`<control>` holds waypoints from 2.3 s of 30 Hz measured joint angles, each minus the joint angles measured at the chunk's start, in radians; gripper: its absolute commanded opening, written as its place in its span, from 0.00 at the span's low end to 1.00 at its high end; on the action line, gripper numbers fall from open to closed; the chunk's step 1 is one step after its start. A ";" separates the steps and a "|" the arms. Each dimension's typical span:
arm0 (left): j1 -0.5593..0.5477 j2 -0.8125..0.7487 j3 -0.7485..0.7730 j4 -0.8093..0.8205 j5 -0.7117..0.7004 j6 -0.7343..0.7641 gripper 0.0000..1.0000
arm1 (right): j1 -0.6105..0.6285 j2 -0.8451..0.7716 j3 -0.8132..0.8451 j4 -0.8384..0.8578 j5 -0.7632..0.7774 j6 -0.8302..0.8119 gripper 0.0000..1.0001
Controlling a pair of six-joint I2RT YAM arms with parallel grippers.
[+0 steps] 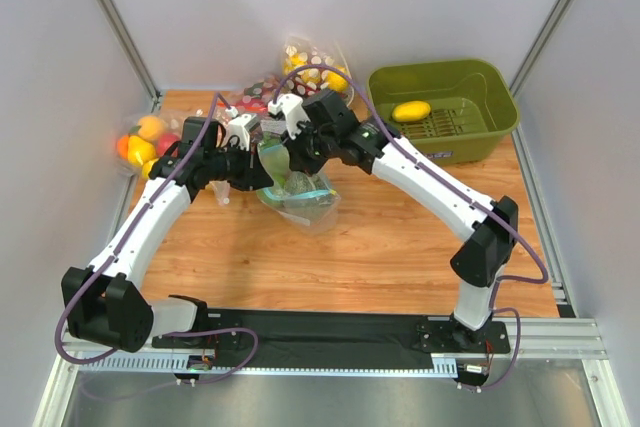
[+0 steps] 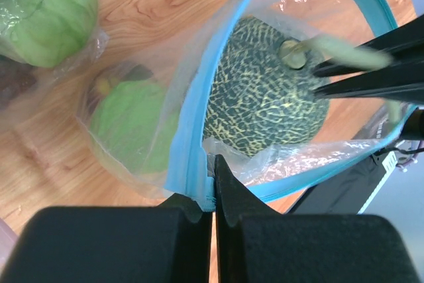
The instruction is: Open the zip-top bag and remove the fake food
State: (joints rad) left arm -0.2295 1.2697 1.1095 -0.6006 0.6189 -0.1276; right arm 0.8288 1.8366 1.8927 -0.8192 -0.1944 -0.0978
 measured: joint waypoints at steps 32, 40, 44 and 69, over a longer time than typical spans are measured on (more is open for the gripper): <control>0.000 0.018 0.000 0.001 0.004 -0.001 0.00 | -0.151 -0.205 -0.293 0.764 -0.151 0.515 0.00; 0.000 0.022 0.000 0.000 0.004 -0.001 0.00 | -0.151 -0.202 -0.293 0.916 -0.197 0.615 0.00; 0.000 0.023 0.000 0.000 0.004 -0.001 0.00 | -0.157 -0.202 -0.293 0.952 -0.206 0.632 0.00; 0.000 0.025 0.000 0.000 0.001 0.000 0.00 | -0.642 -0.290 -0.320 0.875 -0.142 0.546 0.00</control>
State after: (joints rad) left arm -0.2295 1.2945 1.1095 -0.6010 0.6197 -0.1280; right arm 0.1864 1.5471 1.5730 0.0563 -0.3367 0.4484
